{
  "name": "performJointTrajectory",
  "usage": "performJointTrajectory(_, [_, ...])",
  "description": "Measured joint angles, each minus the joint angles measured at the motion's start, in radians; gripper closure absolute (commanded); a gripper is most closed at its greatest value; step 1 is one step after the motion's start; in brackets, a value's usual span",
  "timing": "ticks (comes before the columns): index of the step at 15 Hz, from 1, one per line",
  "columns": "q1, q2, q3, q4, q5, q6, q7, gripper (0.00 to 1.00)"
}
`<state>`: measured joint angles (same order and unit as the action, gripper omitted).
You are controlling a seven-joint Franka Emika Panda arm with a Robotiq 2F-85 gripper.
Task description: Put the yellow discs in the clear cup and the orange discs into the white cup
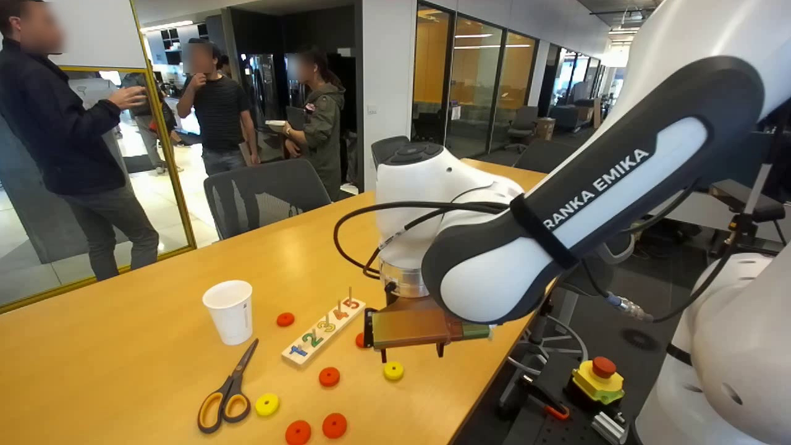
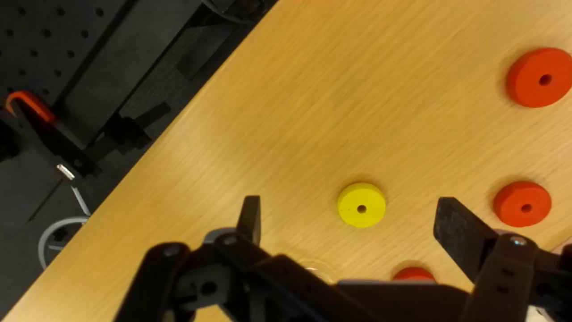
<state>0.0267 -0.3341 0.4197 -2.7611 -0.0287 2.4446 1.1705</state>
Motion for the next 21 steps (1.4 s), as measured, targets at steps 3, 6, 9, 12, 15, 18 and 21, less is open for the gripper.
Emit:
performJointTrajectory(3, [-0.005,0.097,-0.025,-0.004,-0.016,0.091,0.085,0.00])
performJointTrajectory(6, [-0.008,0.199,-0.074,-0.005,-0.044,0.188,0.121,0.00])
performJointTrajectory(9, [-0.007,0.292,-0.128,-0.005,-0.075,0.273,0.138,0.00])
performJointTrajectory(12, [0.010,0.347,-0.175,-0.004,-0.074,0.337,0.138,0.00])
performJointTrajectory(15, [0.041,0.351,-0.198,-0.003,-0.074,0.354,0.138,0.00])
performJointTrajectory(18, [0.065,0.347,-0.204,0.000,-0.075,0.371,0.138,0.00])
performJointTrajectory(21, [0.086,0.339,-0.205,0.006,-0.085,0.372,0.140,0.00])
